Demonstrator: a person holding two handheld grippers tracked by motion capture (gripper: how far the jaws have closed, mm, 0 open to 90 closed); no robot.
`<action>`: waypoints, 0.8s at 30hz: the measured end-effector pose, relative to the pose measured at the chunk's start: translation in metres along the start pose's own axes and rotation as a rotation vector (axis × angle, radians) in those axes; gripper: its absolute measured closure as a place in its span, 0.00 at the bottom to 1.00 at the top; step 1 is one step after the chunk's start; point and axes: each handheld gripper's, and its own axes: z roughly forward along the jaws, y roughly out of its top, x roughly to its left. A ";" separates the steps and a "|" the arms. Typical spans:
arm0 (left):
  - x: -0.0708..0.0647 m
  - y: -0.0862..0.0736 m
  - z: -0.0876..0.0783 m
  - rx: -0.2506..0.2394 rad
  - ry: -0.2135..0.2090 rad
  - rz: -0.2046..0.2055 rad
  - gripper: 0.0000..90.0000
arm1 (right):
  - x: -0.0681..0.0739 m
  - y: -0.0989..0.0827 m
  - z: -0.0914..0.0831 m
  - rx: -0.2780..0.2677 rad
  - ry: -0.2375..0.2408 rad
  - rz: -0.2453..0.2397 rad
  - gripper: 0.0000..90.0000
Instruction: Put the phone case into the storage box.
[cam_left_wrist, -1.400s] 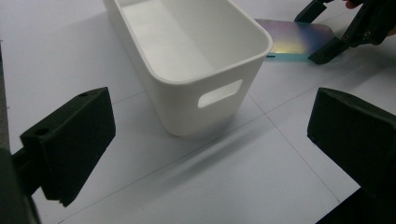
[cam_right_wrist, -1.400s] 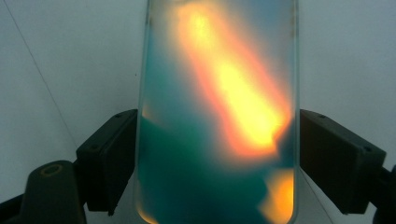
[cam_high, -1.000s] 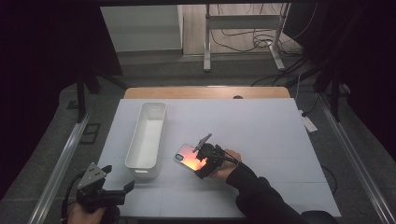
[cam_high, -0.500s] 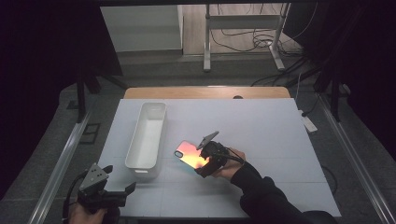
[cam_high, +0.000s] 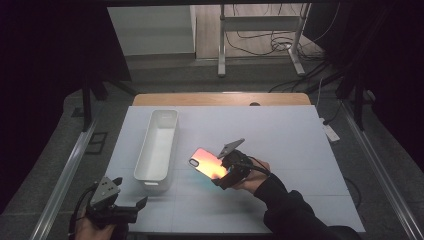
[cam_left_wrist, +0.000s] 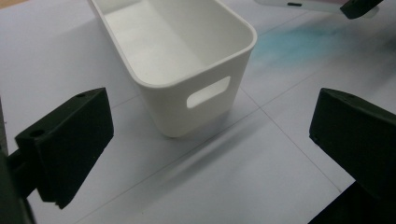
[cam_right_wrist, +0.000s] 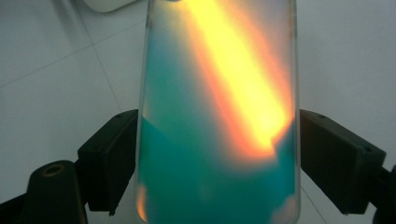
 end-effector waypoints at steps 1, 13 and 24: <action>0.000 0.000 0.000 -0.001 -0.001 -0.002 0.00 | 0.000 -0.001 -0.002 -0.007 0.005 0.007 0.19; -0.004 0.009 0.005 -0.031 -0.092 -0.009 0.00 | -0.002 -0.006 -0.026 -0.090 0.015 0.034 0.19; -0.011 0.022 0.012 -0.066 -0.185 -0.012 0.00 | -0.003 -0.011 -0.047 -0.168 0.028 0.041 0.19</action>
